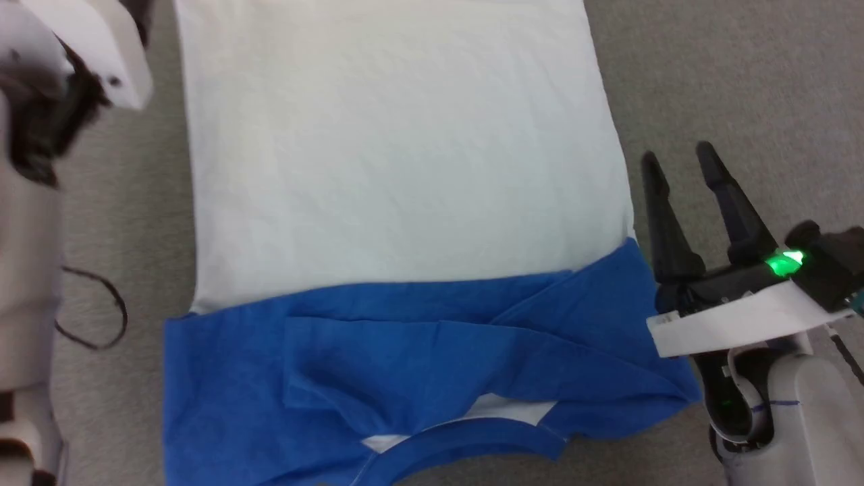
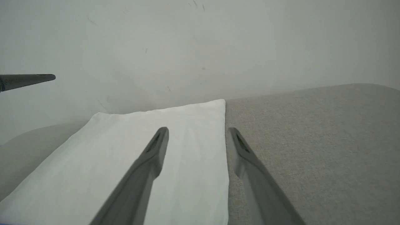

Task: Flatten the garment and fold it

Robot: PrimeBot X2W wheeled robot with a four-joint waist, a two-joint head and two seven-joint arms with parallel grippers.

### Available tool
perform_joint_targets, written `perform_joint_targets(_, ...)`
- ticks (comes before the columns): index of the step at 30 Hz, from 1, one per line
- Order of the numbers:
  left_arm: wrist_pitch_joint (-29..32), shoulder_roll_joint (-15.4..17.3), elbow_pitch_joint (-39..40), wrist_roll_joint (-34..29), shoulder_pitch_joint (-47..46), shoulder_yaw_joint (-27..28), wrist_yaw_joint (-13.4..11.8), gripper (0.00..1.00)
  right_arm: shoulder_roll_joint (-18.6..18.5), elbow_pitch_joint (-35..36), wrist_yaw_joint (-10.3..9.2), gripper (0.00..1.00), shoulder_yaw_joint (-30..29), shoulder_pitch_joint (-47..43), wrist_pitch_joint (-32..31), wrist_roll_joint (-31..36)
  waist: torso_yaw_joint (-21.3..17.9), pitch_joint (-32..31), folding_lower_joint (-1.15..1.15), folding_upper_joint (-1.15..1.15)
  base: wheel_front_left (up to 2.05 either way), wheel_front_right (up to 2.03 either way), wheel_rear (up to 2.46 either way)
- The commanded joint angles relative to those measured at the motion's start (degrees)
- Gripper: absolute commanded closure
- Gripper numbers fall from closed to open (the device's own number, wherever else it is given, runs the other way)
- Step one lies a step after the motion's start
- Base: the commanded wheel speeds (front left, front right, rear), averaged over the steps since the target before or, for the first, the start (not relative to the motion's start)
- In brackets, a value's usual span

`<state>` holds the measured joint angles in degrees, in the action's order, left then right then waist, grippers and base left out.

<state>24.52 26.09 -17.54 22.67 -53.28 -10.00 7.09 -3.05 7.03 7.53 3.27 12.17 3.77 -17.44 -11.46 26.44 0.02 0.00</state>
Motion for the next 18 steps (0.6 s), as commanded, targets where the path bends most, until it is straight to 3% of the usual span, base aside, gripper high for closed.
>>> perform_joint_targets(1,2.5,0.79,-0.99,0.7,-2.62,0.51,-0.21,0.0,0.16,-0.38,-0.04,0.0,0.86,1.43,0.87,-0.83,-6.27,7.31,-0.02,0.0,0.0,0.0,0.0)
perform_joint_targets(9,16.01,3.47,-4.43,-0.02,-10.29,2.19,-7.09,0.0,0.16,-1.74,-0.04,0.0,4.22,3.45,3.7,-3.46,-10.98,12.85,-0.02,0.0,0.0,0.0,0.0)
perform_joint_targets(18,26.75,8.13,-2.59,-4.39,-11.45,2.29,-14.81,0.0,0.17,-2.71,-0.04,0.0,6.52,4.33,5.79,-4.83,-13.62,16.12,-0.02,0.0,0.0,0.0,0.0)
